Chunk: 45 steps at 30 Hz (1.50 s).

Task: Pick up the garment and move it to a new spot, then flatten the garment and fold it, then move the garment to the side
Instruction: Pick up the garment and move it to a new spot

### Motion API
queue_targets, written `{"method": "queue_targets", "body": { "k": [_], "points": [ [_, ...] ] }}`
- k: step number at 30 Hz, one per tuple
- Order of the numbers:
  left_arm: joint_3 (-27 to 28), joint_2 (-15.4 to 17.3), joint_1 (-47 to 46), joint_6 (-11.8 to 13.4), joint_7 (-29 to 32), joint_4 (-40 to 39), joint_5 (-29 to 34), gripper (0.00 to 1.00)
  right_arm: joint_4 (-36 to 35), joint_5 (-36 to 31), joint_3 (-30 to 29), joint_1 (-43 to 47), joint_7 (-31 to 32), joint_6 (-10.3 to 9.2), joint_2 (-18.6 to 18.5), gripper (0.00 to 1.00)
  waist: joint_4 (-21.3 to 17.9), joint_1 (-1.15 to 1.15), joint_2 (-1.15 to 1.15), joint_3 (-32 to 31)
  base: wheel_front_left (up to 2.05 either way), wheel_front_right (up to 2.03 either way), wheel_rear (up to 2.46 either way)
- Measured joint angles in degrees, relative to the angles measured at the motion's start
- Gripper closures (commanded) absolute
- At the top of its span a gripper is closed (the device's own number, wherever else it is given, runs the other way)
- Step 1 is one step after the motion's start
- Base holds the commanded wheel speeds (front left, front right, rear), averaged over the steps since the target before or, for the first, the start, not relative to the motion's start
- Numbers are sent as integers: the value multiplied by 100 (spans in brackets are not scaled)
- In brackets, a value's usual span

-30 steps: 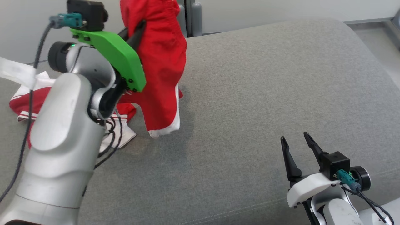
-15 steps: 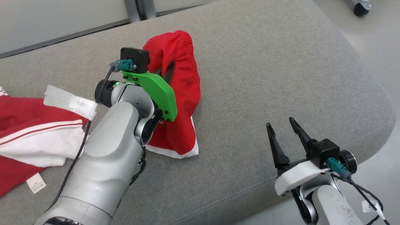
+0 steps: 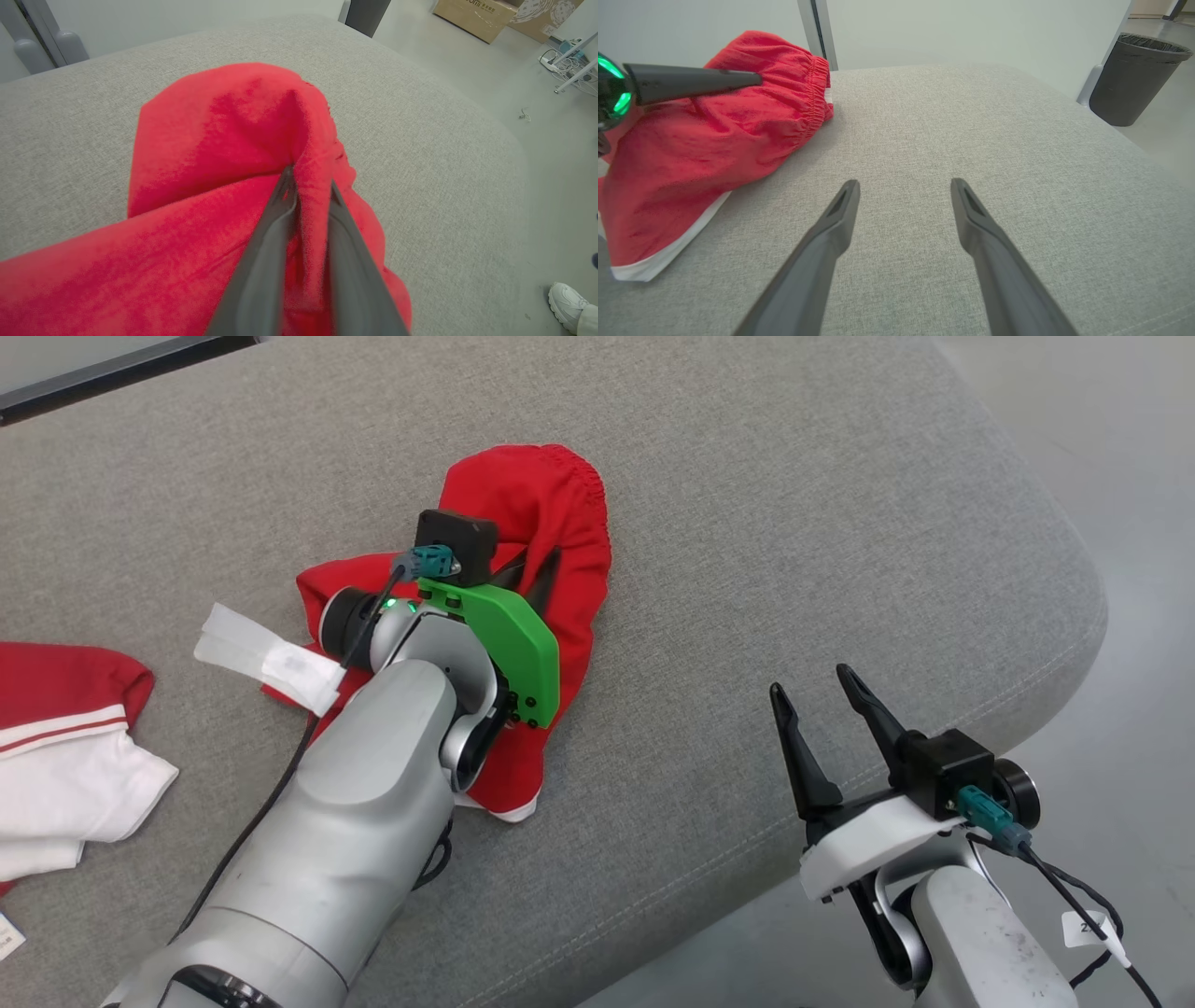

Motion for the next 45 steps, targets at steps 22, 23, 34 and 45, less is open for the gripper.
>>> {"method": "queue_targets", "body": {
  "k": [22, 23, 34, 45],
  "points": [
    [-1112, 12, -28, 452, -684, -42, -929, 0, 89, -386, -592, 297, -18, 1, 5, 0, 919, 0, 0, -668, 0, 0, 0],
    [-1092, 43, 5, 456, -700, 45, -956, 0, 74, -400, -600, 320, -13, 1, 7, 0, 988, 0, 0, -713, 0, 0, 0],
    [-859, 910, -13, 883, -554, 1166, -1029, 0, -211, -482, -626, 449, 162, 1, 9, 0, 1495, 0, 0, -952, 0, 0, 0],
    [-610, 1486, -377, 1268, -450, 1887, -1163, 0, -522, -634, -770, 439, 290, 1, 5, 0, 1486, 0, 0, -422, 0, 0, 0]
  ]
}}
